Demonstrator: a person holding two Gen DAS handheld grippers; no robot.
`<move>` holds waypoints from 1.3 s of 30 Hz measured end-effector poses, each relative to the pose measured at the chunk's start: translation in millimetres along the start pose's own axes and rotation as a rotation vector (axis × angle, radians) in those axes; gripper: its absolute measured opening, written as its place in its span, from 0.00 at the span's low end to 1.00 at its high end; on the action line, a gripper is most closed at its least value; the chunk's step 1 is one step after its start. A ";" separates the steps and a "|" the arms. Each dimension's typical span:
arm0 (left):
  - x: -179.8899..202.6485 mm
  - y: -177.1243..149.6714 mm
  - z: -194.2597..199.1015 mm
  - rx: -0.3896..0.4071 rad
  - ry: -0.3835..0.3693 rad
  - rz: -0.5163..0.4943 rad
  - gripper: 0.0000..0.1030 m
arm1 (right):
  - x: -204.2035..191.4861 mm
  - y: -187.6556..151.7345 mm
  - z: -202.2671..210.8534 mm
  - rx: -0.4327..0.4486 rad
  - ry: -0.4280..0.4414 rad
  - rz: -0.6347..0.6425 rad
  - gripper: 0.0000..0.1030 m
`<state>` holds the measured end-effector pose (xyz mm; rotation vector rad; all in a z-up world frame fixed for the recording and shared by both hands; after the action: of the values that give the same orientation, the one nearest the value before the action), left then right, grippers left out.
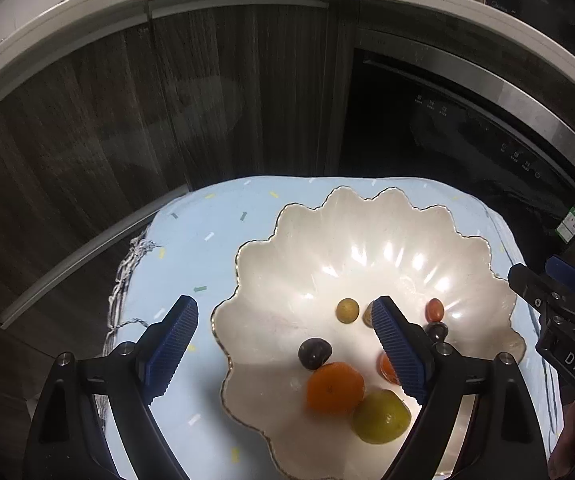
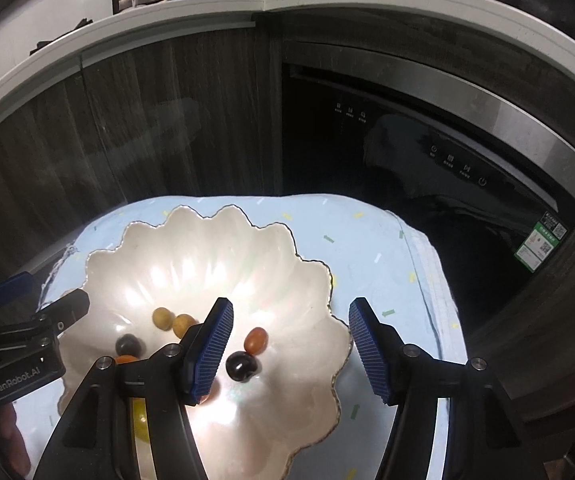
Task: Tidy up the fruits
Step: 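Pull both open tools back from the bowl toward the remaining fruits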
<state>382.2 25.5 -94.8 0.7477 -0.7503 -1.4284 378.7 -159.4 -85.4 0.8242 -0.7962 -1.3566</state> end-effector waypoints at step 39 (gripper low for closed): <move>-17.4 -41.7 99.2 0.054 0.080 0.014 0.87 | -4.5 -25.4 93.0 0.091 -0.009 -0.017 0.60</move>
<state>276.9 42.3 -72.3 0.8349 -0.7332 -1.3623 285.4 -159.9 -61.0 0.8982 -0.8643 -1.3479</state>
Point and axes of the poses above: each gripper's, at about its wrist camera, not at the fingertips, and z roughly against the way its jaws point, x to its right, y to its top, the point moved 5 cm from there along -z, roughly the way its jaws point, and after that the axes turned 15 degrees about x, right-handed, at the moved point
